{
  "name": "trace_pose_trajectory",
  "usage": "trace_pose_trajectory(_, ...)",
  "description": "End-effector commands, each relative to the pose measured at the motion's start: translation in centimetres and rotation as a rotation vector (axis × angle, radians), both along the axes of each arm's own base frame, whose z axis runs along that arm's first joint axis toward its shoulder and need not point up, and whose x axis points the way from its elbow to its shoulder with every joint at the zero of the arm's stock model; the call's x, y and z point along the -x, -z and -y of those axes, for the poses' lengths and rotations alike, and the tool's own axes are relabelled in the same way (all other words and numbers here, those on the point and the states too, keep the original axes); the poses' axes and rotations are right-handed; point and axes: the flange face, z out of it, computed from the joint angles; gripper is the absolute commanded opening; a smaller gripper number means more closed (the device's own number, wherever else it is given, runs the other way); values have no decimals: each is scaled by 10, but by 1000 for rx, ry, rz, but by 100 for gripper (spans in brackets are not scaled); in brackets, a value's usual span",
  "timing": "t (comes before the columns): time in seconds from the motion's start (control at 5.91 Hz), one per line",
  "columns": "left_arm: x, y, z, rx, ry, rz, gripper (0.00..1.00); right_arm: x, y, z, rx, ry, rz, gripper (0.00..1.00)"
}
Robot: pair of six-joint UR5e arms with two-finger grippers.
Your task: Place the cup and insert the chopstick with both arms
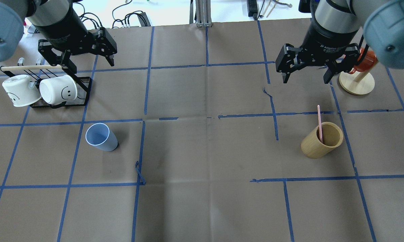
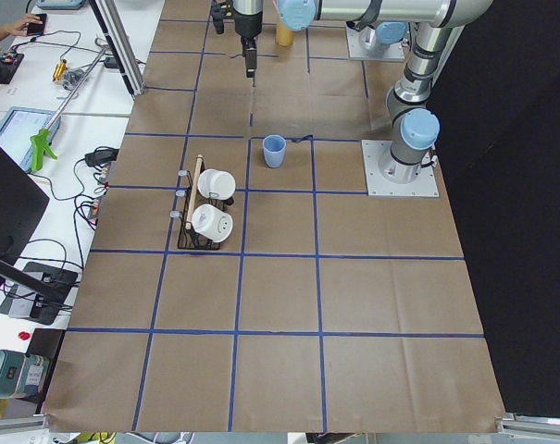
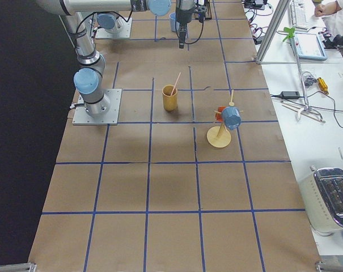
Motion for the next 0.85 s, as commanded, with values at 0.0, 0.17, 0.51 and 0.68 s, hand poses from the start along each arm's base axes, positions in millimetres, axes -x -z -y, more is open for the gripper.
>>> trace_pose_trajectory(0.0, 1, -3, -3, 7, 1, -2, 99, 1, 0, -1, -1, 2, 1, 100)
trace_pose_trajectory(0.17, 1, -4, -3, 7, 1, -1, 99, 0, 1, 0, -2, 0, 1, 100)
trace_pose_trajectory(0.51, 1, 5, 1, -8, 3, -2, 99, 0, 1, 0, -2, 0, 1, 100)
trace_pose_trajectory(0.68, 1, 9, 4, -16, 13, 2, 99, 1, 1, 0, -2, 1, 0, 100)
